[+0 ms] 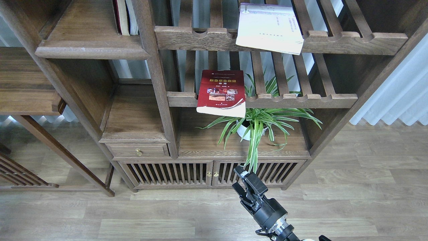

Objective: Organize books on shelf
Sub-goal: 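Push the green book flat into the upper-left shelf with the left gripper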

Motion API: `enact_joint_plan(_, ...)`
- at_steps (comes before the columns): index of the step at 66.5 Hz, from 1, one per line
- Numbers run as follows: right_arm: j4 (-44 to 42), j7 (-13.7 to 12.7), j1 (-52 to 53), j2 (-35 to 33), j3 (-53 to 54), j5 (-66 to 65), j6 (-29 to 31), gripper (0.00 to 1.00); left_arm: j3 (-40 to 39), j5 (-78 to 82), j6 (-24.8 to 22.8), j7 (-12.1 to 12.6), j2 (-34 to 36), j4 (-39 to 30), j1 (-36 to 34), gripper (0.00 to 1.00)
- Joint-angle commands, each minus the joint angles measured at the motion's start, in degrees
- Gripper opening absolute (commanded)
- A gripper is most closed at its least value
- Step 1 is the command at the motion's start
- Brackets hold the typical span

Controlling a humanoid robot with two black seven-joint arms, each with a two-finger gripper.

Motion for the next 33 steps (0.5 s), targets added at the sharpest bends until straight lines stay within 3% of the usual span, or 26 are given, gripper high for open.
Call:
enact_joint_plan(1,0.0,0.0,0.18,0.27,0.0,0.11,0.0,0.99,4.22,0.01,4.94,-8.51,-1.72,1.87,-0.06,0.03)
enact_joint_plan(3,0.0,0.0,0.27,0.27,0.0,0.11,0.0,0.99,4.93,0.01,5.73,-10.42,-1.9,2.58,-0.06,0.03)
enact_joint_plan(23,0.0,0.09,0.45,0.8,0.0,0.2,0.0,0.99,7.39,-0.69,8.99,-10.42,-5.76,12.25,0.99,0.03)
enact_joint_plan(33,0.0,0.18,0.45,0.89,-0.09,0.2,0.0,0.99,6.34,-1.57,8.38,-10.42,-9.01,17.87,0.82,0.03)
